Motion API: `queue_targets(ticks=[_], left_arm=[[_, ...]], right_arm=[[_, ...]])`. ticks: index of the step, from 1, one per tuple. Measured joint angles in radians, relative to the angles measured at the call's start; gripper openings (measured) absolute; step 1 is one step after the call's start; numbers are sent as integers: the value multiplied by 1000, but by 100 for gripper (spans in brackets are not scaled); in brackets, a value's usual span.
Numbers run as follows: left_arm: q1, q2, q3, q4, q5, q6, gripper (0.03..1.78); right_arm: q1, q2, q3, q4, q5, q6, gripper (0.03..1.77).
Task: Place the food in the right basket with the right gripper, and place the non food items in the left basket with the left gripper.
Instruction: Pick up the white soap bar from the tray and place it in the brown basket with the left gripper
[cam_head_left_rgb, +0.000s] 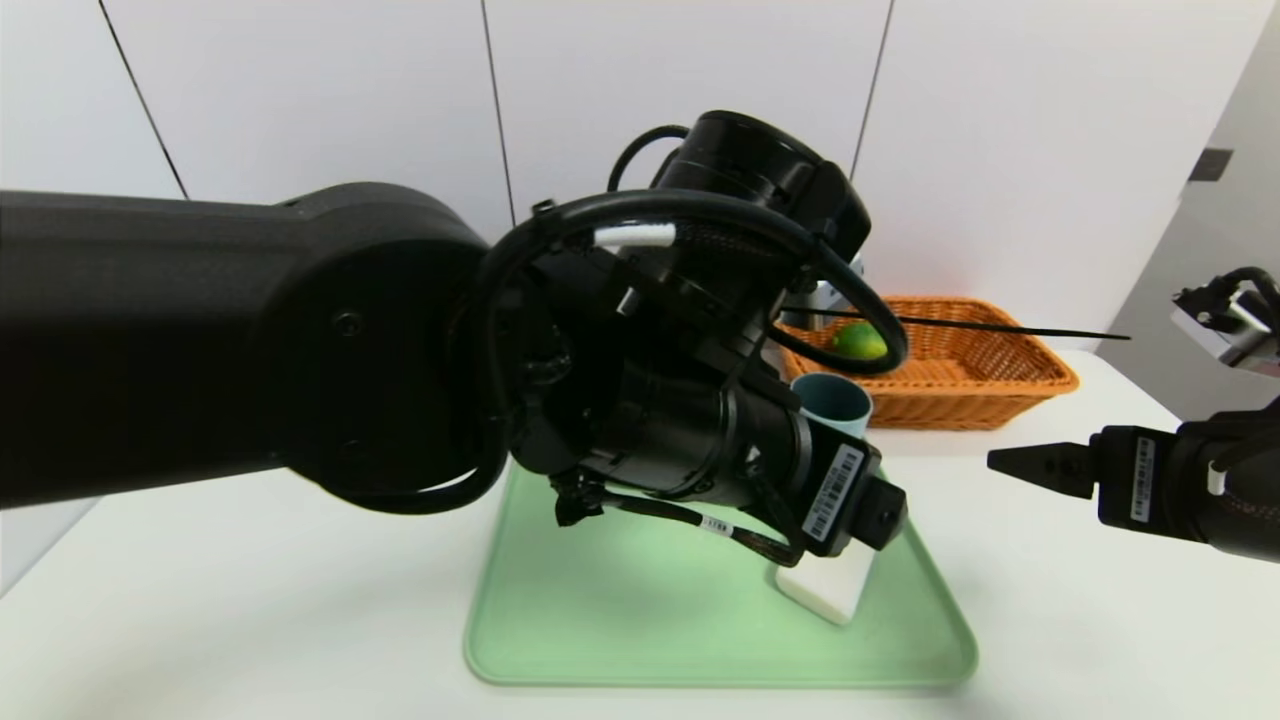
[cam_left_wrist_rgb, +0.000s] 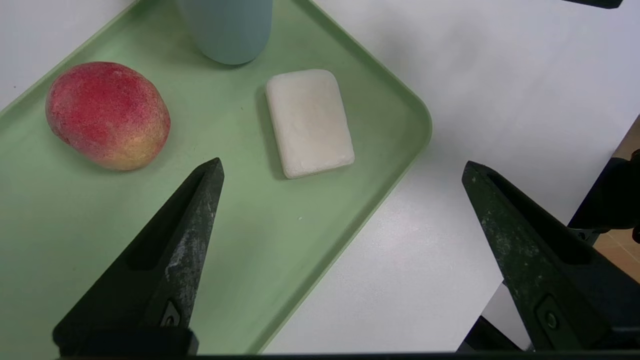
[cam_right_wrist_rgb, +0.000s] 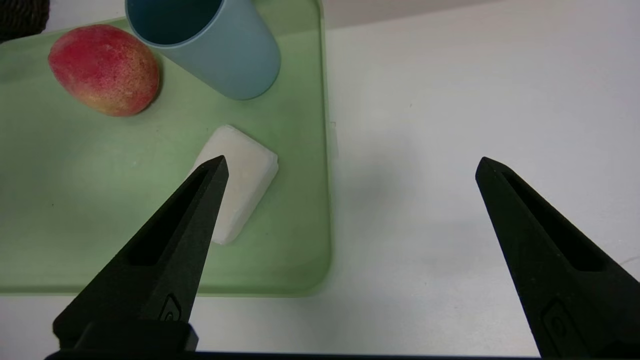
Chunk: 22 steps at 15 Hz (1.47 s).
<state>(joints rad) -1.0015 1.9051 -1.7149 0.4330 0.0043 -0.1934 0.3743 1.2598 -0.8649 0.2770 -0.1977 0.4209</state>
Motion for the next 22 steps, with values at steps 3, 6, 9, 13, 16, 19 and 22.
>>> queue_targets(ticks=[3,6,9,13,16,19,22], left_arm=[[0,92,-180,178,-3,-3,169],[0,180,-241,227,-2,29,169],[0,237,-249,214,-2,30,169],[0,273,-251,185,0,29,169],[1,286,-251,180,3,32,169],[1,301,-250,169,3,33,169],[0,319,-250,157,14,37,169]], right_arm=[[0,17,-1,1,0,8,171],[-4,28,-3,6,-9,6,171],[-14,35,2,13,-14,4,171],[-109,36,4,12,-14,-23,171],[-249,39,15,9,-3,-116,171],[-327,36,41,0,39,-275,171],[-339,32,44,-23,92,-290,171]])
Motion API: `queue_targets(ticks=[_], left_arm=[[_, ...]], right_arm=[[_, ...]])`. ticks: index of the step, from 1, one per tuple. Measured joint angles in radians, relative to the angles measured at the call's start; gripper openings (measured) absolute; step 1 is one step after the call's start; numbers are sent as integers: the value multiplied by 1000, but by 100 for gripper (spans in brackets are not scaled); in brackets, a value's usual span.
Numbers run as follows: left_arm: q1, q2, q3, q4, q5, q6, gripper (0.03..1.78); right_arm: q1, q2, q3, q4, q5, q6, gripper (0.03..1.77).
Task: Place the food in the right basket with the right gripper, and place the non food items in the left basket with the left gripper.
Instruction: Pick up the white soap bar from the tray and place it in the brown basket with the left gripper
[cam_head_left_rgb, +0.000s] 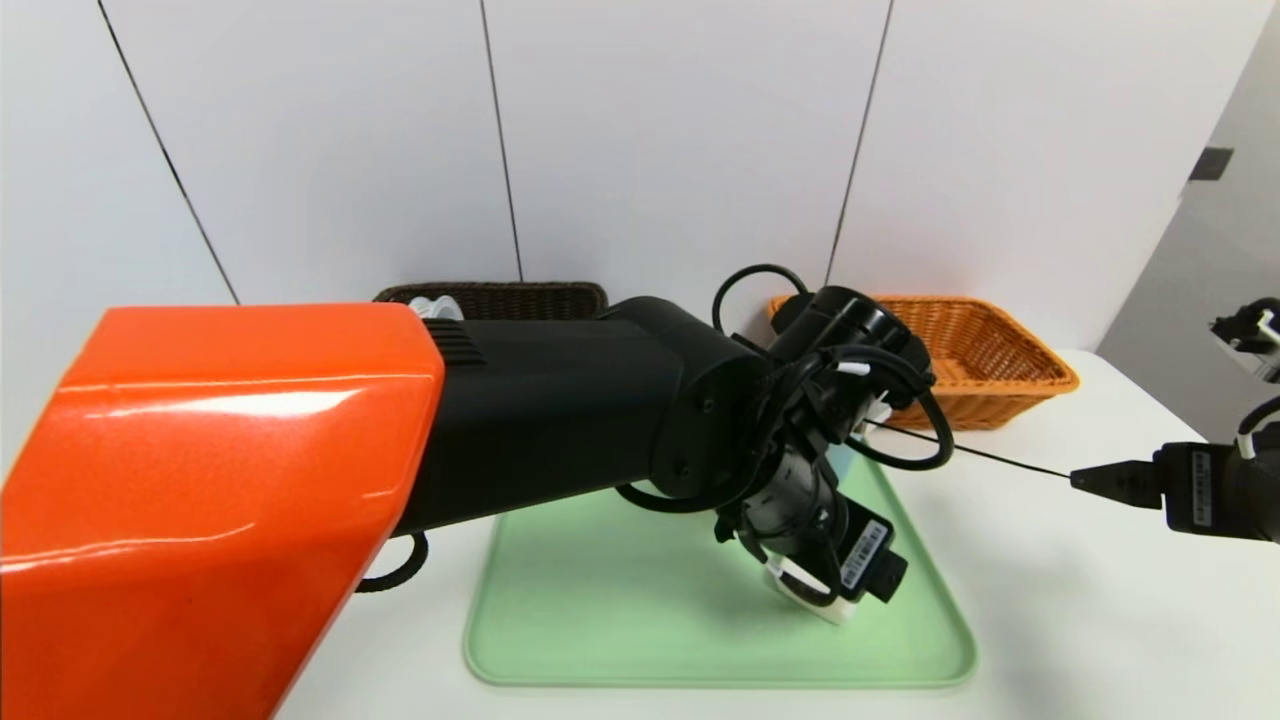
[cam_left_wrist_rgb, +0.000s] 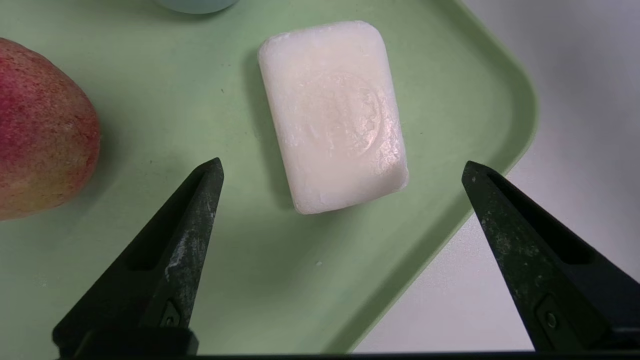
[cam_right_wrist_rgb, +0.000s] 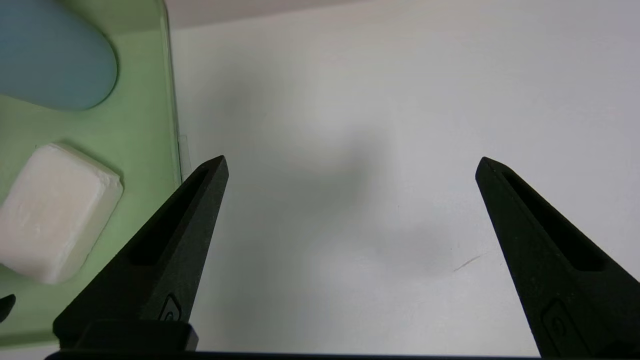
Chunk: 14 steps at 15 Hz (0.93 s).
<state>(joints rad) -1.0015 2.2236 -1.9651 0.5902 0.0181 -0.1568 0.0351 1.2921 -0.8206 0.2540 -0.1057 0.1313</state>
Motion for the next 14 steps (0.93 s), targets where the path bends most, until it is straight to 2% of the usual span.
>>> queue_targets(ticks=[4,6,11,14], left_arm=[[-13,32,-1,-51,79,-1,169],[-22,45,-3,-67,86,-1,169],[-39,68,-6,-72,92,-4,169],[-41,88,-6,-84,130,-7,169]], right_arm=[[4,1,4,-9,10,-5,171],[7,1,6,-9,26,-6,171],[7,1,17,-10,27,-8,171],[7,-2,21,-10,27,-8,171]])
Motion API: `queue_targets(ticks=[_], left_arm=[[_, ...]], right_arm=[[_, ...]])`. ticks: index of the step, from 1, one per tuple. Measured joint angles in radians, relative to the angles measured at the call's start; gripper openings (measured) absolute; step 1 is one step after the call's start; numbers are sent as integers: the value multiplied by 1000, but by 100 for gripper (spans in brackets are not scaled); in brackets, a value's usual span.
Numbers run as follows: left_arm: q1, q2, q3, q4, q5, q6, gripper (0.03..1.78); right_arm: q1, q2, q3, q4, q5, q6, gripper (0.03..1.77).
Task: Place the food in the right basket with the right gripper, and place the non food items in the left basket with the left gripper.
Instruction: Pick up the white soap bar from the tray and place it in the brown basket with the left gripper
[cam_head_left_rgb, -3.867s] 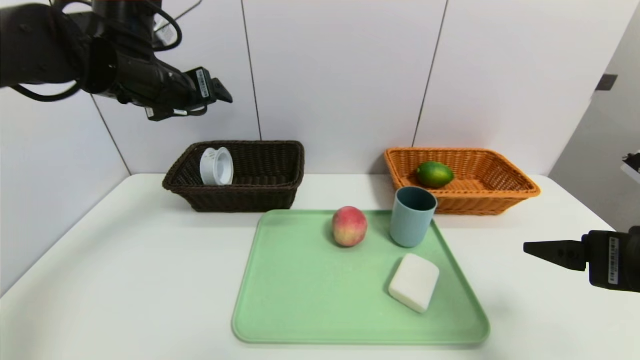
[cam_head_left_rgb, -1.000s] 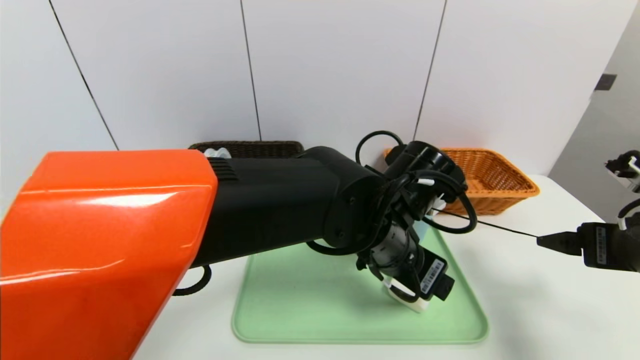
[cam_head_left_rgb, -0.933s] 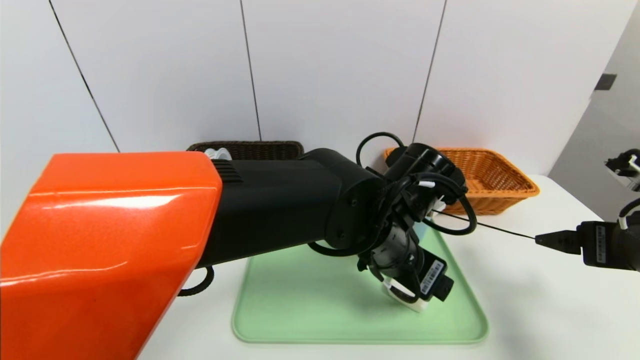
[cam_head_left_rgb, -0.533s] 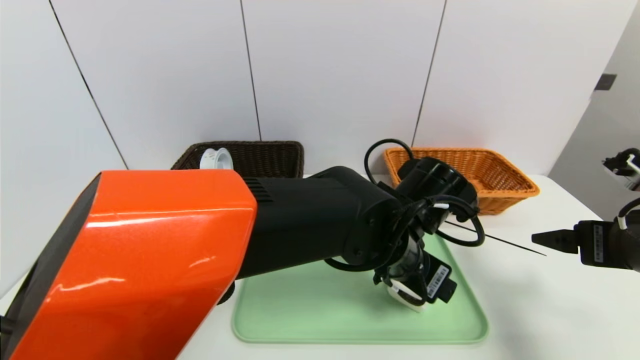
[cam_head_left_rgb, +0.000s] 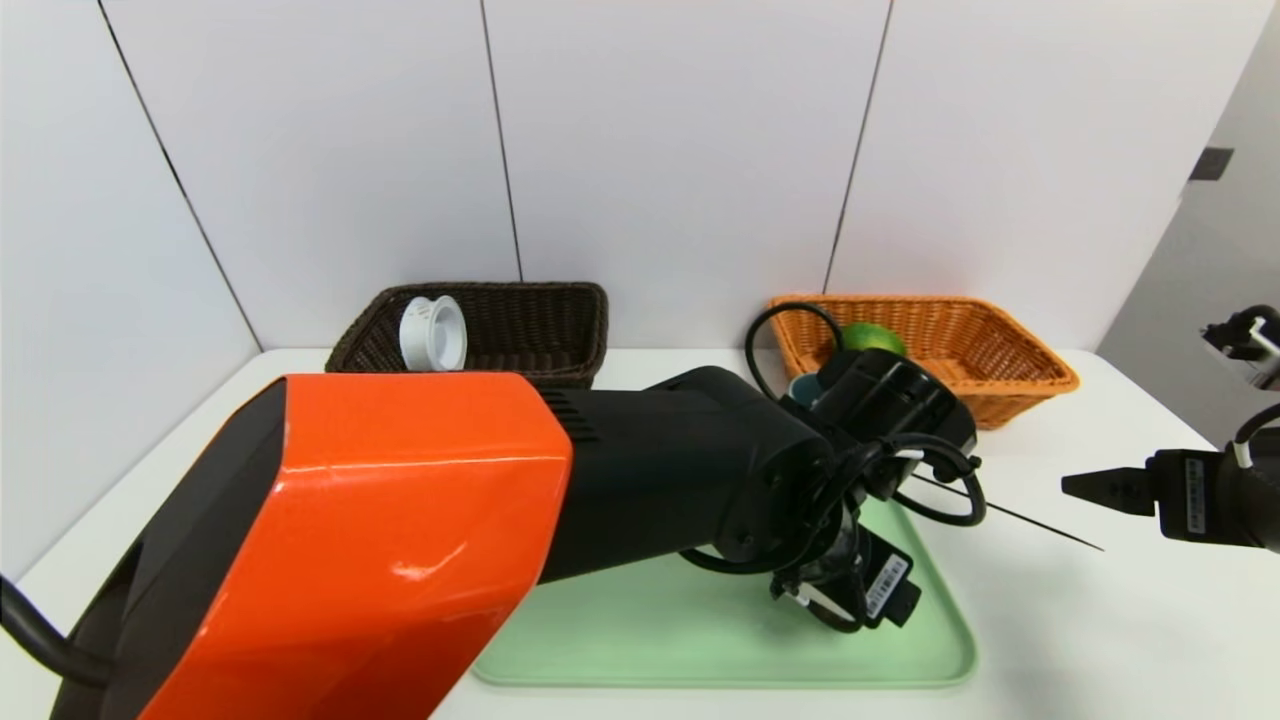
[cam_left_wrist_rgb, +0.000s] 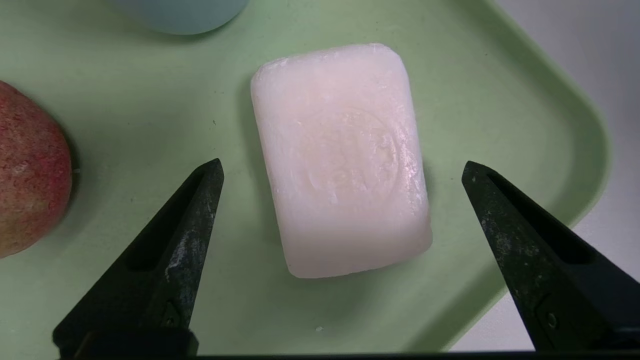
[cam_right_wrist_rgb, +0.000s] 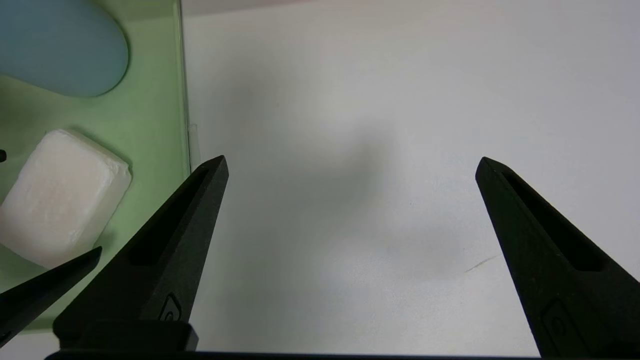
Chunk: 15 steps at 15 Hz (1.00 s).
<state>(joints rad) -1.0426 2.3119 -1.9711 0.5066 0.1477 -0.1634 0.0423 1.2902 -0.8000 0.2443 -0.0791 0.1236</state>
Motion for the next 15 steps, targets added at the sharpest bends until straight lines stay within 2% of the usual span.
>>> queue_targets(ticks=[4,11,13,15], left_arm=[[-1,25,0,-22,35,-3,169],[0,46,-1,-26,36,-21,169],[-1,48,0,-34,36,-40,135],[-1,51,1,-33,37,-51,107]], right_arm=[[0,-9,15,0,0,0,171],[2,-17,43,-44,1,-2,171],[2,-18,58,-77,0,-7,171],[2,-18,65,-80,0,-8,171]])
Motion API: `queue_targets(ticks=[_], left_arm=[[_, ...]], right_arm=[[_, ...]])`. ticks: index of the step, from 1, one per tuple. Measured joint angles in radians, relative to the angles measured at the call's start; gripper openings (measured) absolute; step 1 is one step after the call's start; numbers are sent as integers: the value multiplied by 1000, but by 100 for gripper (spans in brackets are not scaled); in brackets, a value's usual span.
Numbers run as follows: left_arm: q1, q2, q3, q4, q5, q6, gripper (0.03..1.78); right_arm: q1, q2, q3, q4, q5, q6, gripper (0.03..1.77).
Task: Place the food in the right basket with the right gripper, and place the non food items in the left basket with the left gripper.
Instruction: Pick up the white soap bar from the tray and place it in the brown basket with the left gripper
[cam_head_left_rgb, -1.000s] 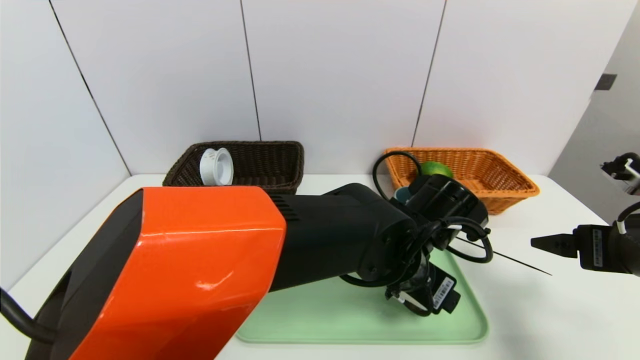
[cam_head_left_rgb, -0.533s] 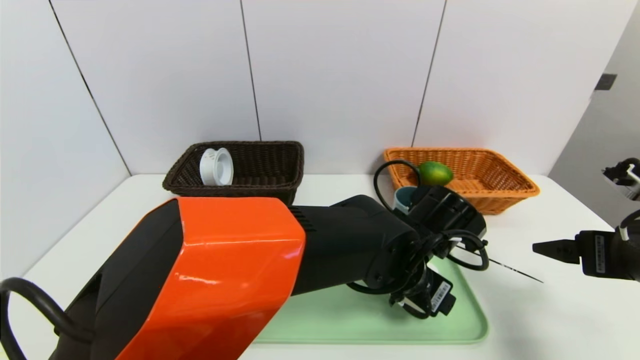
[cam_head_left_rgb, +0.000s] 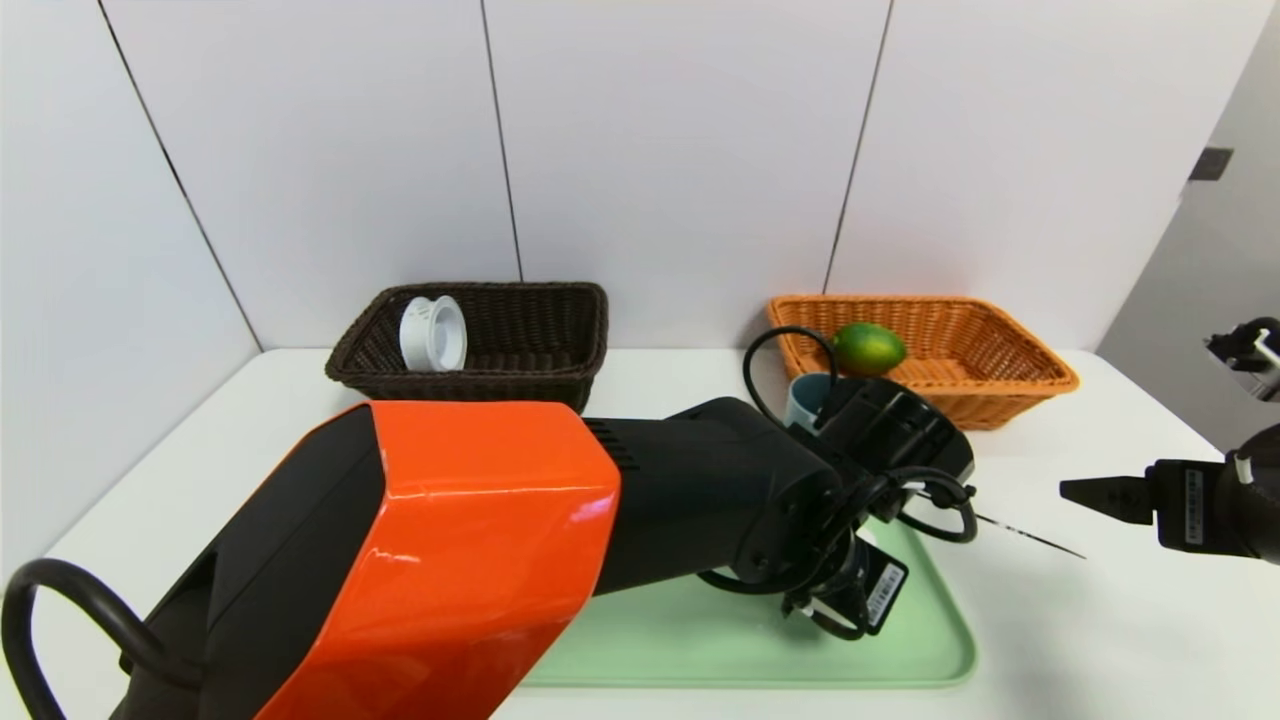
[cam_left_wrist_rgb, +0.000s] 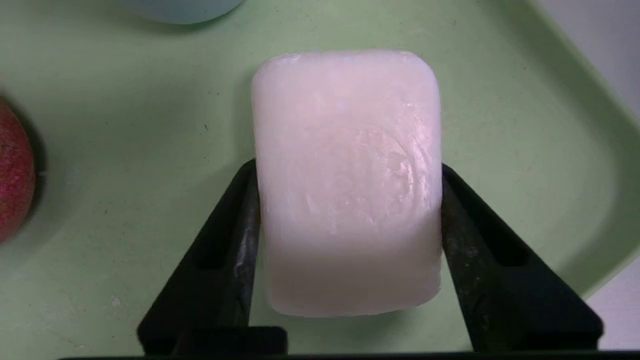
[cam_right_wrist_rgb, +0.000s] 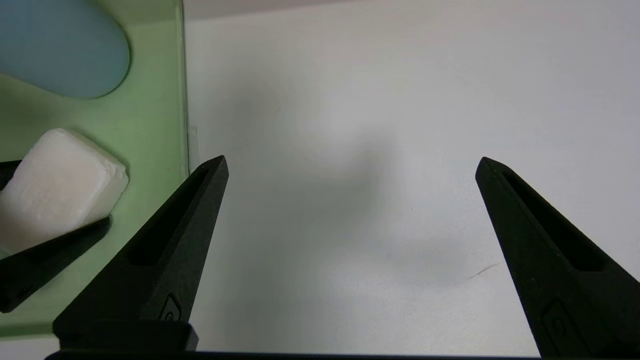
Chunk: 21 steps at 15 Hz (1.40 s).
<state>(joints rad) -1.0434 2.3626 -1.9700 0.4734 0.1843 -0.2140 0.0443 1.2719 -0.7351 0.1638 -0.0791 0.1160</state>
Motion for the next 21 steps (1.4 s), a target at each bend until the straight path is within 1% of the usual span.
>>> queue_targets(ticks=[1,2,6,9,11,12,16,17,18,19,20,21], left_arm=[[0,1,0,0,0,-1,101],[0,1,0,0,0,-5,100],[0,-7,2,15,-1,-14,99],[-4,-44,2,28,-8,-10,98],[-11,-83,2,29,-26,-9,98],[-14,-107,2,26,-53,-9,98],[-14,-248,1,-10,-252,-18,98],[-6,-287,0,-35,-276,-23,98],[15,-323,0,-69,-273,-27,98],[53,-358,-1,-103,-249,-29,98],[97,-386,-1,-118,-226,-29,98],[149,-409,-1,-125,-217,-29,98]], right_arm=[[0,0,1,-2,-1,-1,171],[1,0,1,-3,0,-1,171],[1,-5,2,-3,1,-6,171],[2,-7,3,-3,2,-6,171],[2,-8,6,-2,3,-6,171],[2,-8,7,-3,3,-5,171],[3,-9,11,-3,3,-3,171],[3,-9,12,-2,3,-3,171],[3,-9,12,-2,3,-4,171],[3,-9,13,-2,3,-3,171],[4,-8,13,-3,4,-2,171],[9,-7,13,-3,4,-2,171]])
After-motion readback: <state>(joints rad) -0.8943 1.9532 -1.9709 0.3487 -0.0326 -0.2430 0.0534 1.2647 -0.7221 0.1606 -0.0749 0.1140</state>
